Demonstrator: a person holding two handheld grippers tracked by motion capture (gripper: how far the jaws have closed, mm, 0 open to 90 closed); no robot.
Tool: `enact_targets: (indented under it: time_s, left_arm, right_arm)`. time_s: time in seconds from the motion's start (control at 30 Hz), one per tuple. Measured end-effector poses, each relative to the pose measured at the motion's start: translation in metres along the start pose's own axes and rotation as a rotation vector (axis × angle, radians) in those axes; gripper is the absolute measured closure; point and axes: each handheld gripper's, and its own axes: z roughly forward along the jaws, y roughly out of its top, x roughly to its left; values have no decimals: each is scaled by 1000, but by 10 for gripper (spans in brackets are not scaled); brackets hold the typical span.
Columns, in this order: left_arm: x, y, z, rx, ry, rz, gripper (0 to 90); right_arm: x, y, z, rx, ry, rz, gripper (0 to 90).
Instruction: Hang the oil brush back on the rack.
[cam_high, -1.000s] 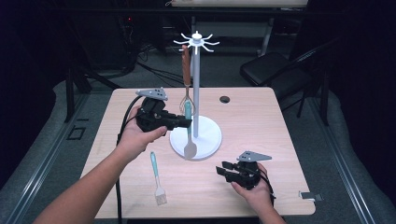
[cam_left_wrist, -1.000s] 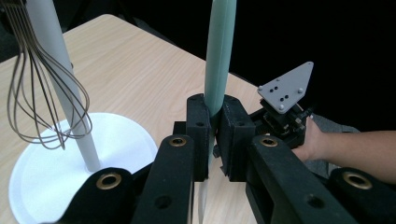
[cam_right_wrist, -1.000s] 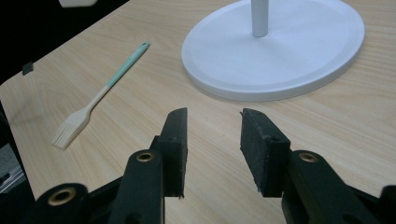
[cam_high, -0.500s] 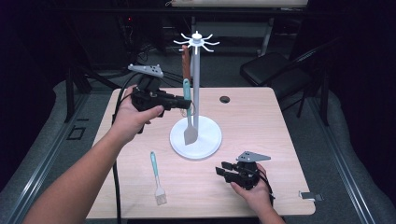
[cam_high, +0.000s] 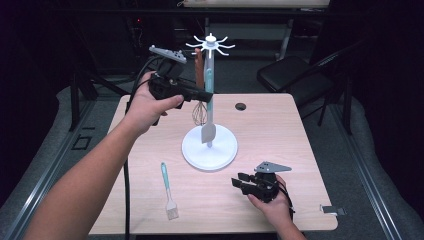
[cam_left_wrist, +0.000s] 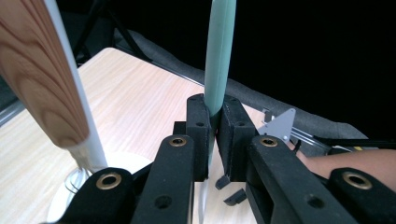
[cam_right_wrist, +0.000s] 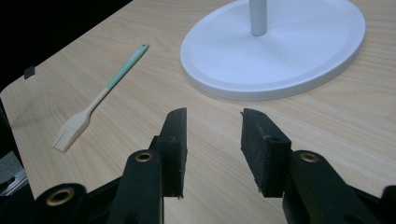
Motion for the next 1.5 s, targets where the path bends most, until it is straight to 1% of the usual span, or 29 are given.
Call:
enact_targets:
  time_s: [0.03, 0.17, 0.27, 0.3, 0.47, 0.57, 0.67, 0.83, 1.0, 1.03, 1.07, 1.17, 1.23, 1.3, 1.37, 1.43, 1.5]
  left_arm:
    - [2, 2, -1, 1, 2, 2, 835]
    - [8, 9, -2, -14, 6, -12, 835]
    - [13, 12, -3, -24, 2, -24, 835]
    - [14, 13, -3, -19, 5, -26, 835]
    - [18, 14, -1, -17, 5, -36, 835]
    - [19, 15, 1, -28, -11, -38, 835]
    - [20, 16, 2, -26, -11, -37, 835]
    - [27, 16, 4, -36, -19, -52, 835]
    - [33, 15, 6, -32, -6, -62, 834]
    - [34, 15, 7, -38, -7, -65, 834]
    - [35, 15, 7, -35, 2, -63, 833]
    - [36, 13, 8, -55, 11, -72, 825]
    - [35, 10, 8, -64, 25, -85, 806]
    - [34, 7, 6, -62, 36, -92, 770]
    - [33, 3, 5, -58, 35, -105, 741]
    - [29, -1, 3, -45, 53, -104, 731]
    - [25, -5, 2, -39, 54, -94, 730]
  right_arm:
    - [0, 0, 0, -1, 0, 0, 611]
    - [-1, 0, -1, -6, 1, 6, 611]
    - [-2, 0, -1, -8, 6, 9, 611]
    - [-2, 0, -2, -6, 3, 8, 611]
    - [-3, 0, -2, -7, 7, 11, 611]
    - [-2, 0, -1, -5, 8, 5, 611]
    - [-1, -1, 0, -5, 13, 4, 611]
    - [-2, 0, -1, 1, 11, -1, 611]
    - [-2, -1, 0, -4, 16, 5, 611]
    - [-2, -1, 0, -4, 16, 5, 611]
    - [-2, -1, 0, 2, 15, 0, 611]
    - [-2, -1, 0, -1, 13, 5, 611]
    - [-2, -1, 0, -5, 17, 7, 611]
    - [-2, -1, 0, -2, 14, 3, 611]
    - [-2, -1, 0, 5, 14, 1, 611]
    - [-2, -1, 1, 0, 15, 1, 611]
    - [-1, -1, 1, 1, 16, -2, 611]
